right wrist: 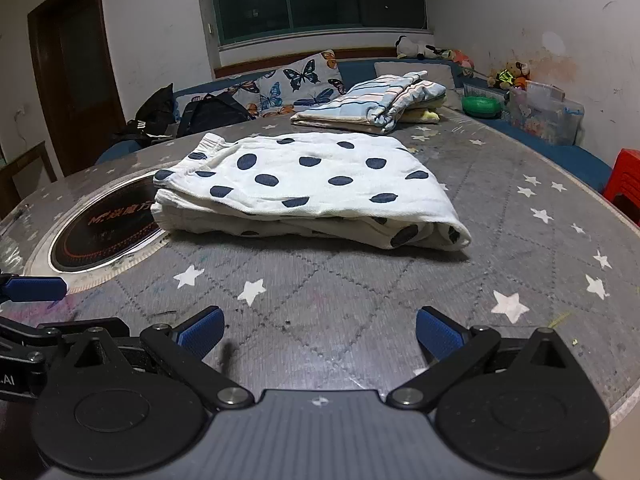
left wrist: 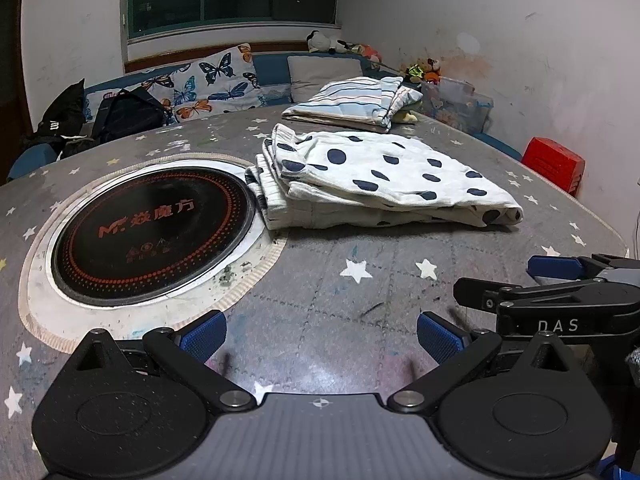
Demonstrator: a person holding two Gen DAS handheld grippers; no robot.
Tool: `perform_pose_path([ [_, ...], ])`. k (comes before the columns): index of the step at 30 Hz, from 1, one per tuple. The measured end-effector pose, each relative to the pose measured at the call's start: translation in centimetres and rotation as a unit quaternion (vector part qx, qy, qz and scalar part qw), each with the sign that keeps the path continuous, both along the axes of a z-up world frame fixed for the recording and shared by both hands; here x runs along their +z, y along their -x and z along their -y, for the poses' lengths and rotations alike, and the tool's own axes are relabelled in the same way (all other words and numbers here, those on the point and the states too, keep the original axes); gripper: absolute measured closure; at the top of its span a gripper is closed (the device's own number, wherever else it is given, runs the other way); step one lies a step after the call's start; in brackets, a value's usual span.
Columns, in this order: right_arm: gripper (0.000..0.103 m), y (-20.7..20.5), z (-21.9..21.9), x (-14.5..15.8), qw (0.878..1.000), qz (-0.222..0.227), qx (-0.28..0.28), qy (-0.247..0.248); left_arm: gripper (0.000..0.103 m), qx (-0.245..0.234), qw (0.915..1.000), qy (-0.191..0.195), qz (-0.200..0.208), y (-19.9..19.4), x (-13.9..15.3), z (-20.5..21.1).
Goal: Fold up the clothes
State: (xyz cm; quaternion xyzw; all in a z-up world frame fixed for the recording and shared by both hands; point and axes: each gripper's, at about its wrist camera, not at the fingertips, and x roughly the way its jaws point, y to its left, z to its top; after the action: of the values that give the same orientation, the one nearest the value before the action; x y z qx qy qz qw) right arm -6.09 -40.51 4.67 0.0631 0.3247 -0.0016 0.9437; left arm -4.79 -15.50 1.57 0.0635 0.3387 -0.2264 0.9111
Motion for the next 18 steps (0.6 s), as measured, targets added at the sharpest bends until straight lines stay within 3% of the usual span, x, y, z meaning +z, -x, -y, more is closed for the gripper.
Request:
perform_pose_path([
  [18, 0.0, -0.9, 0.8, 0.1, 1.0, -0.001, -0.005, -0.011, 0.0, -0.003, 0.9997, -0.025, -0.003, -1.6, -0.1, 1.5],
])
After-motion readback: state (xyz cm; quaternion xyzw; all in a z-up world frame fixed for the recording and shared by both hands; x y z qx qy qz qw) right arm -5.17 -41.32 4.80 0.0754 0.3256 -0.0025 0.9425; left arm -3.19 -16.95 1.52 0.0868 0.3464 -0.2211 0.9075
